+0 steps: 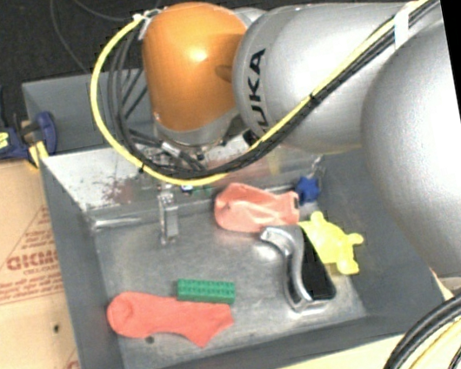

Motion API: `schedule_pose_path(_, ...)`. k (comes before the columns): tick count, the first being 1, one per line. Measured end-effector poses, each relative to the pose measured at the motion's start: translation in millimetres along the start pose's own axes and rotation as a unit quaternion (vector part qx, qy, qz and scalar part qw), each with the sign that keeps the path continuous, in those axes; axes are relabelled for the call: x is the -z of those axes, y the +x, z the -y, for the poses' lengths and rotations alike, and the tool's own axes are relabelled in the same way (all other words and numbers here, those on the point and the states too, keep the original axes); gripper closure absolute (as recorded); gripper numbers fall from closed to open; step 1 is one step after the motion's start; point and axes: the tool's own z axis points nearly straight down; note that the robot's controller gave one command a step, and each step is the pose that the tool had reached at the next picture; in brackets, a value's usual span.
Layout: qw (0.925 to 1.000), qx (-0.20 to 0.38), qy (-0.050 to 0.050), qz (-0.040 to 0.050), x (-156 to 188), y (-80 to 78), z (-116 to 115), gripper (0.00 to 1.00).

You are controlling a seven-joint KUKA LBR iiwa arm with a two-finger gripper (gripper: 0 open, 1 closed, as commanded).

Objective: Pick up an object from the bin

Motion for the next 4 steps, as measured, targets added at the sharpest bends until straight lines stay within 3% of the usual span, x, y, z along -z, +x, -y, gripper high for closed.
schedule_pose_path(1, 1.0000, -0.002, -0.001, 0.0042, 5.5, -1.5, 0.9, 0.00)
schedule_pose_path(2, 1.0000, 0.009, -0.001, 0.0046, -57.1, 27.5, -3.9, 0.00)
schedule_pose_path(3, 0.9995, 0.031, 0.000, 0.0032, -66.7, 52.0, 53.3, 0.00)
schedule_pose_path(4, 0.9986, 0.053, 0.001, 0.0051, -75.1, 88.0, 28.0, 0.00)
